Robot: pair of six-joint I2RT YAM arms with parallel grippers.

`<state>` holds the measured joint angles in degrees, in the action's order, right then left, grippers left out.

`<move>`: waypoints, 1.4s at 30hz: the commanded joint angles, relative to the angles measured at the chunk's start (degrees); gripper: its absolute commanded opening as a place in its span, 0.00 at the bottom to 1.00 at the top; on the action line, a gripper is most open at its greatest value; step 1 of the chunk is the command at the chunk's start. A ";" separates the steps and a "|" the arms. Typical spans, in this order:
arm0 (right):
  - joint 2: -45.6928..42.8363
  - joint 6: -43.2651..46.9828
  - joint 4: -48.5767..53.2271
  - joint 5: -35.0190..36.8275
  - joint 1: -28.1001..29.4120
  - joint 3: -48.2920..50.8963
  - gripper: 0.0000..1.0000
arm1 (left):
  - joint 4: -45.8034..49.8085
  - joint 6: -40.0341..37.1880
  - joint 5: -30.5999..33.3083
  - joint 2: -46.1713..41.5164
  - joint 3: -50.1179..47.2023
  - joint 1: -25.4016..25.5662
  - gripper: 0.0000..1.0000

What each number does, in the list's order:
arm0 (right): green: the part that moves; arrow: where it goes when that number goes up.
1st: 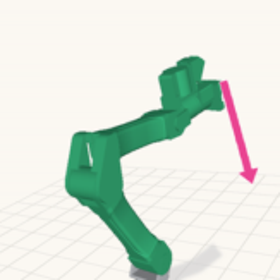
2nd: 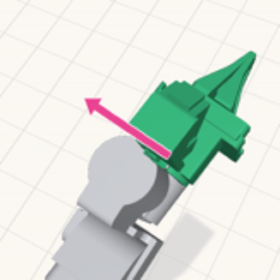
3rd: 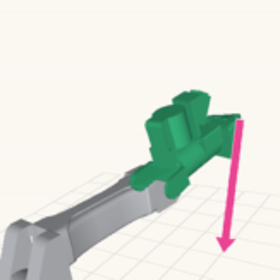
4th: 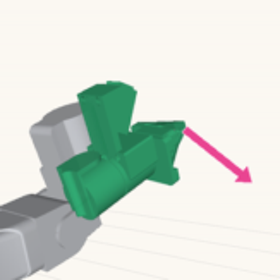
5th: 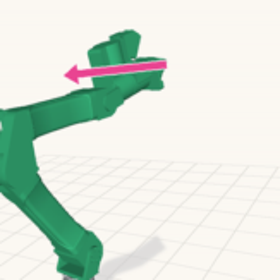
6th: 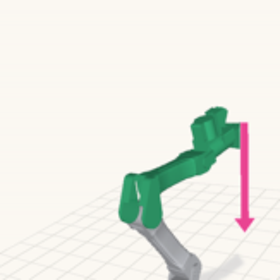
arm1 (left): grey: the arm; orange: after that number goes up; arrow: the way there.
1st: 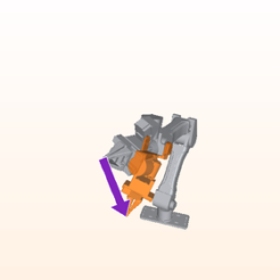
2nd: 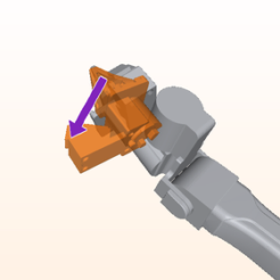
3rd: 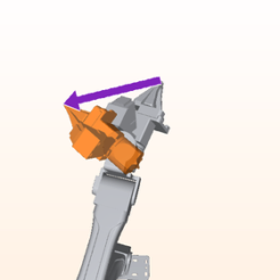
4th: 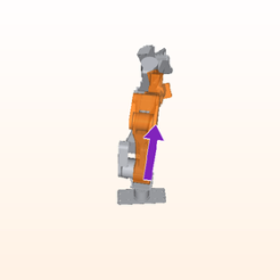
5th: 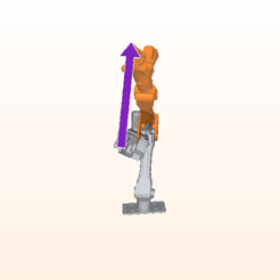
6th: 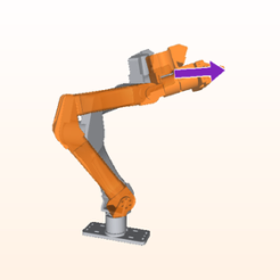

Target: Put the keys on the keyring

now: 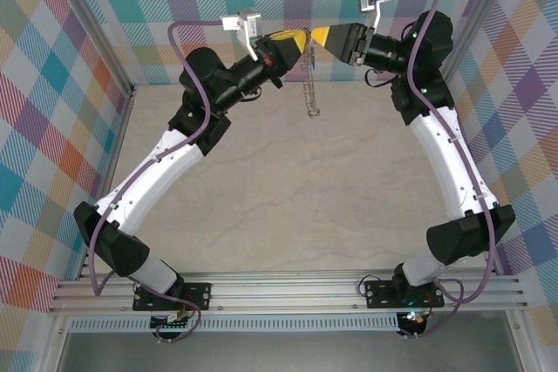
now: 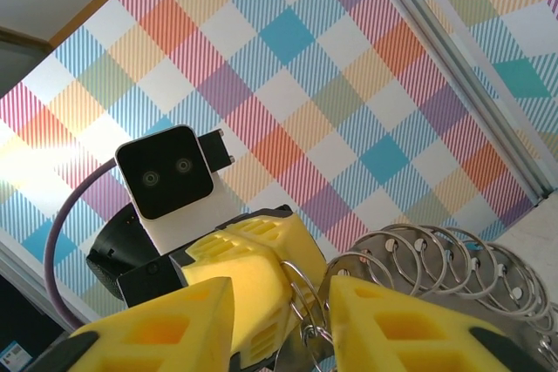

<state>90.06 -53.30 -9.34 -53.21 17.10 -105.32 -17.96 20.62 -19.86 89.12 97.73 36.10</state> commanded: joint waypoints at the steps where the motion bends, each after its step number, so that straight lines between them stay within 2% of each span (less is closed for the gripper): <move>1: 0.31 0.87 -0.80 -1.43 0.61 -1.31 0.30 | -5.16 1.43 0.52 0.09 0.18 -0.28 0.00; 5: 0.11 1.40 0.05 -1.49 0.74 -0.78 0.23 | -5.59 1.61 0.64 0.39 0.18 -0.25 0.00; 11: 0.20 1.79 0.46 -1.71 0.71 -0.72 0.00 | -5.77 1.79 1.05 0.68 0.14 -0.25 0.00; 15: -0.09 2.98 1.80 -1.51 0.67 -0.38 0.00 | -5.69 1.72 1.27 0.62 -0.04 -0.28 0.00; 20: -1.03 9.11 10.24 1.11 0.13 -0.30 0.00 | -2.46 -1.02 2.75 -0.49 -0.67 -0.33 0.00; 25: -1.16 16.41 20.44 2.70 -0.85 -1.16 0.00 | 5.65 -5.54 4.62 -2.80 -0.62 -0.72 0.21; 33: -1.69 23.87 26.94 3.58 -1.71 -0.18 0.00 | 18.37 -8.12 4.40 -3.65 2.58 -2.23 0.54; 38: -0.97 28.69 31.72 2.01 -2.29 -1.23 0.00 | 26.24 -10.38 1.37 -2.84 6.39 -3.50 0.66; 42: -0.46 32.02 35.01 -0.07 -2.68 -1.64 0.00 | 33.30 -11.74 -4.80 -0.37 11.56 -5.34 0.72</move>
<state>90.17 -26.17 23.14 -50.43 14.90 -105.32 9.41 11.07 -19.33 87.83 105.10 32.25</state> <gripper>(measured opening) 0.045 0.715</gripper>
